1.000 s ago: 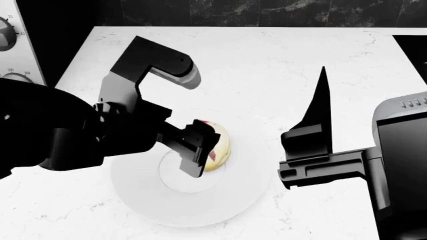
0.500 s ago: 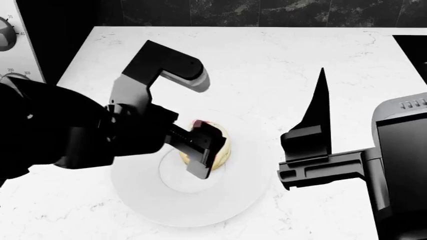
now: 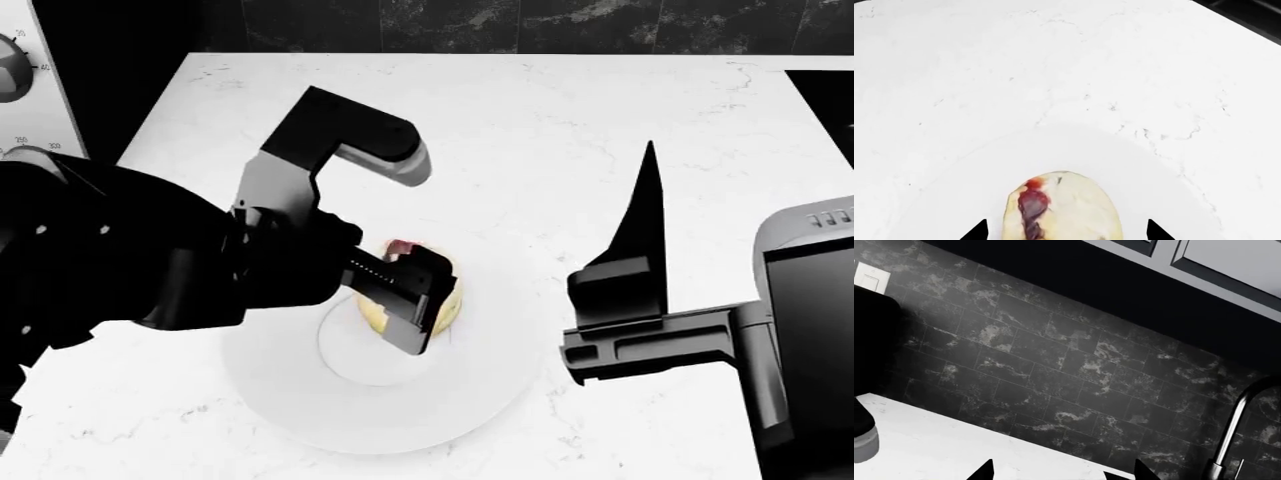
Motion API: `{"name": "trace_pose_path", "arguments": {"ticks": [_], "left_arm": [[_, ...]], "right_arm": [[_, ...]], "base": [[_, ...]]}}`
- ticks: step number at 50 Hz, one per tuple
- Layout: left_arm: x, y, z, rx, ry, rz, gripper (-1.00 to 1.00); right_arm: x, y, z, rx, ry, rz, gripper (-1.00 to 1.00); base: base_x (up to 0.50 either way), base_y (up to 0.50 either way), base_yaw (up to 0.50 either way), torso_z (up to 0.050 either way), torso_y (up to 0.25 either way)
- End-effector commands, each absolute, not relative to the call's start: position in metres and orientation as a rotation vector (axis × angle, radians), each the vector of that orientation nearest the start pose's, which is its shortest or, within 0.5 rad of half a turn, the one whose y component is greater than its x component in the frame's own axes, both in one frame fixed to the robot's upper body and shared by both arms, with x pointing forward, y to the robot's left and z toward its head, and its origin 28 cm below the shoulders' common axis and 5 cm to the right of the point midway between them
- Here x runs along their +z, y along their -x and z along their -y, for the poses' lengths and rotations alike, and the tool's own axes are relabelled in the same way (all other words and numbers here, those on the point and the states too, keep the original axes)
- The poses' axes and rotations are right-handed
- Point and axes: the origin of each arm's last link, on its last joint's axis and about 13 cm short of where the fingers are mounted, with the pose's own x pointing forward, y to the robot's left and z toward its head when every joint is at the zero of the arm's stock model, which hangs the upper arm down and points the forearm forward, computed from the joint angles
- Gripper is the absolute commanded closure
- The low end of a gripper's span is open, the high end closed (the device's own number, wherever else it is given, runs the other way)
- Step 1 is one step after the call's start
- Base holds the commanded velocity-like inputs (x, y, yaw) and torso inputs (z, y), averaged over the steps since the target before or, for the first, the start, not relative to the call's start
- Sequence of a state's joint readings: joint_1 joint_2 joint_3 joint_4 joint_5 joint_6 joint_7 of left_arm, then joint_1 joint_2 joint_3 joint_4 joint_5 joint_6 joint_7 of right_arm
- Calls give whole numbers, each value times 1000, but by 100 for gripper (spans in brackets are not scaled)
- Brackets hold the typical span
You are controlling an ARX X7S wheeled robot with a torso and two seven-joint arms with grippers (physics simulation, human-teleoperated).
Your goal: Place the scone on the rack of the toaster oven.
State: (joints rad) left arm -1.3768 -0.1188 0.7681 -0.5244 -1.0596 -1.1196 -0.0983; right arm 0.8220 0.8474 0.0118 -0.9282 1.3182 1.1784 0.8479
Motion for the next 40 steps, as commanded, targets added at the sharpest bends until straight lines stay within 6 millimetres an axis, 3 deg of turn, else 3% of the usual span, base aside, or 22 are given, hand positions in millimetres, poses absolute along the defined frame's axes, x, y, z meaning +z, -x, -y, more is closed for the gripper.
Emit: {"name": "trace_pose_path", "arguments": {"ticks": [1,33,34,40], "left_arm": [[240,-368,-124,-668,-107,-607,-100],[220,-381,-113,-662,-125,-624,-100],[220,-380,-112,-673,-126,-642,100],[227,-375,-117,-665,-142,-597,100]], "right_arm": [[276,-181,153,-48,322,307,-100],[271,-181,154,-51,330,302,-100],[271,-181,154,-52,329,302,-100],[270,-181,155,-53,324,301,-100]], "base": [[0,0,0,0,0],[0,0,0,0,0],[0,0,0,0,0],[0,0,0,0,0]]}}
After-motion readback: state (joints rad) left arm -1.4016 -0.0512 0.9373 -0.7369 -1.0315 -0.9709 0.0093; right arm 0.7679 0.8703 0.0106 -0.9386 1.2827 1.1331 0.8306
